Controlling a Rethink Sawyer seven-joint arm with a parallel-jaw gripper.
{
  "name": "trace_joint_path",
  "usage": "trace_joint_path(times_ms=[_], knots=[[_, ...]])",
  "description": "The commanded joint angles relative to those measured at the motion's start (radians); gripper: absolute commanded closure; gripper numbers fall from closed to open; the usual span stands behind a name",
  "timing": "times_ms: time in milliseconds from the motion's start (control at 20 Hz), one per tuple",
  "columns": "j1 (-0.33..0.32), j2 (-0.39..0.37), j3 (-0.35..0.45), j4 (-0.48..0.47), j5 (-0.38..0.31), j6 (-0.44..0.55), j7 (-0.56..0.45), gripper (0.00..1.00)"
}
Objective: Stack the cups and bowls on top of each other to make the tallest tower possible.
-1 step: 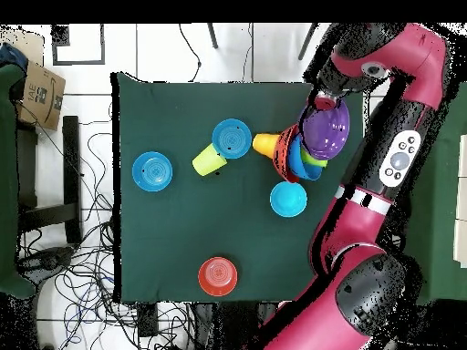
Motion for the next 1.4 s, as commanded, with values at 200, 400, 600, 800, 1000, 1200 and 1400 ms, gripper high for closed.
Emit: trace_joint_path(times_ms=[200, 400, 600, 800, 1000, 1200, 1400], knots=[[0.092, -0.065, -0.202, 0.051, 0.005, -0.025, 0.163, 0.0], [0.091, -0.076, -0.26, 0.088, 0.04, -0.043, 0.178, 0.0], [0.101, -0.075, -0.292, 0.099, 0.078, -0.058, 0.204, 0.0], [0.118, -0.077, -0.318, 0.088, 0.093, -0.059, 0.208, 0.0], [0.151, -0.1, -0.345, 0.06, 0.059, -0.023, 0.185, 0.0], [0.197, -0.126, -0.365, 0.024, -0.01, 0.027, 0.149, 0.0], [0.237, -0.162, -0.392, 0.004, -0.084, 0.075, 0.11, 0.0]])
